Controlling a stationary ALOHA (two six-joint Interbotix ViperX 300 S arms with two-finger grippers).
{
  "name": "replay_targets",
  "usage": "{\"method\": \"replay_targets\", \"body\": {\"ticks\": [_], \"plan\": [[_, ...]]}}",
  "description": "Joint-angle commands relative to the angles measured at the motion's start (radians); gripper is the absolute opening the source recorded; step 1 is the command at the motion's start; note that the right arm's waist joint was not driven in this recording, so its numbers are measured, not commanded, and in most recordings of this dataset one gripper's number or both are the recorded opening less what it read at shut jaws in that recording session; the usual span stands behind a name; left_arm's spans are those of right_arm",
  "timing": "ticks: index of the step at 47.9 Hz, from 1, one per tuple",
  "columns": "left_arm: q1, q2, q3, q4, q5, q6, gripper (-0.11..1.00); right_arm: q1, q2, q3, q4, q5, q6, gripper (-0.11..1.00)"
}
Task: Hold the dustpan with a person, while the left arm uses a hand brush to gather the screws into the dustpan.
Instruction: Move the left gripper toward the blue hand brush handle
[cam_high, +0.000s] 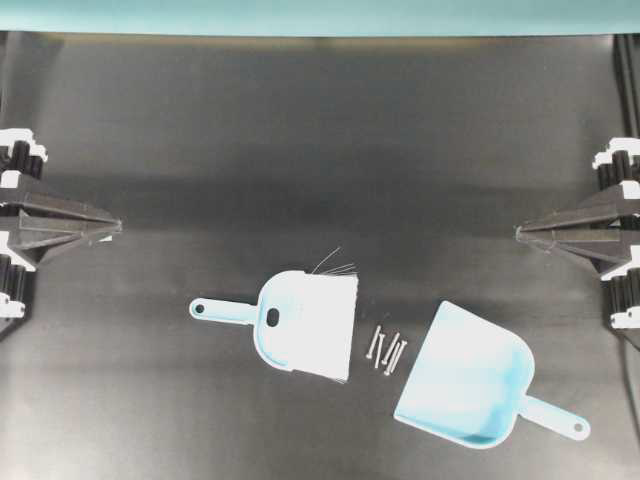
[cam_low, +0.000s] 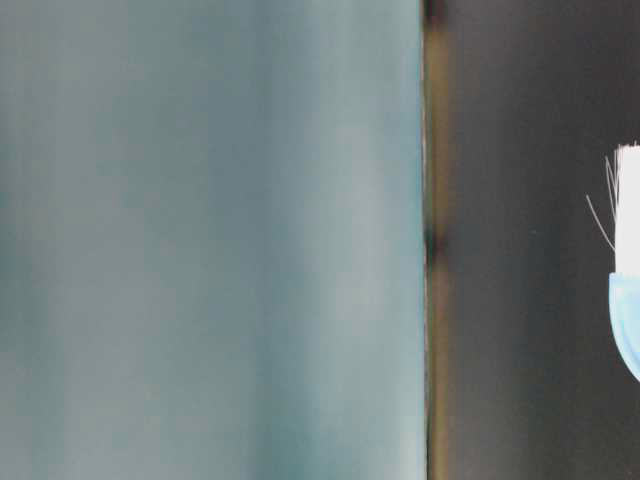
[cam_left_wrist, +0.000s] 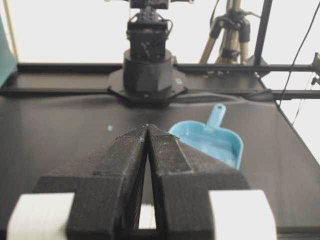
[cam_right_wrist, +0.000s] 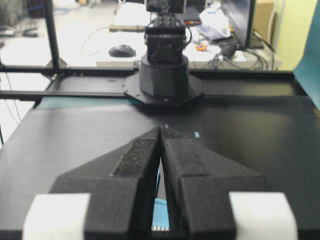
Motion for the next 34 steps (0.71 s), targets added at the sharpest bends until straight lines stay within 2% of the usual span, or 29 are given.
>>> {"method": "replay_targets", "body": {"ticks": [1,5,11,15,23,34], "plan": [[-0.014,0.008,-0.005,0.041,0.017,-0.020,0.05,0.000,0.006,-0.008,0.000,-0.002,-0.005,0.04],[-0.014,0.009,-0.005,0.043,0.037,-0.038,0.00,0.002,0.002,-0.002,0.000,0.043,-0.005,0.00],[-0.017,0.018,-0.003,0.043,0.055,-0.052,0.00,0.000,-0.020,-0.005,0.000,0.120,-0.006,0.00],[-0.018,0.055,-0.002,0.043,0.114,-0.051,0.00,0.002,-0.044,0.000,0.002,0.156,-0.006,0.00],[-0.021,0.190,-0.008,0.043,0.253,-0.049,0.00,0.000,-0.121,0.044,0.000,0.244,-0.008,0.00],[-0.018,0.370,-0.052,0.043,0.328,-0.034,0.00,0.002,-0.250,0.135,0.000,0.394,-0.005,0.00]]}}
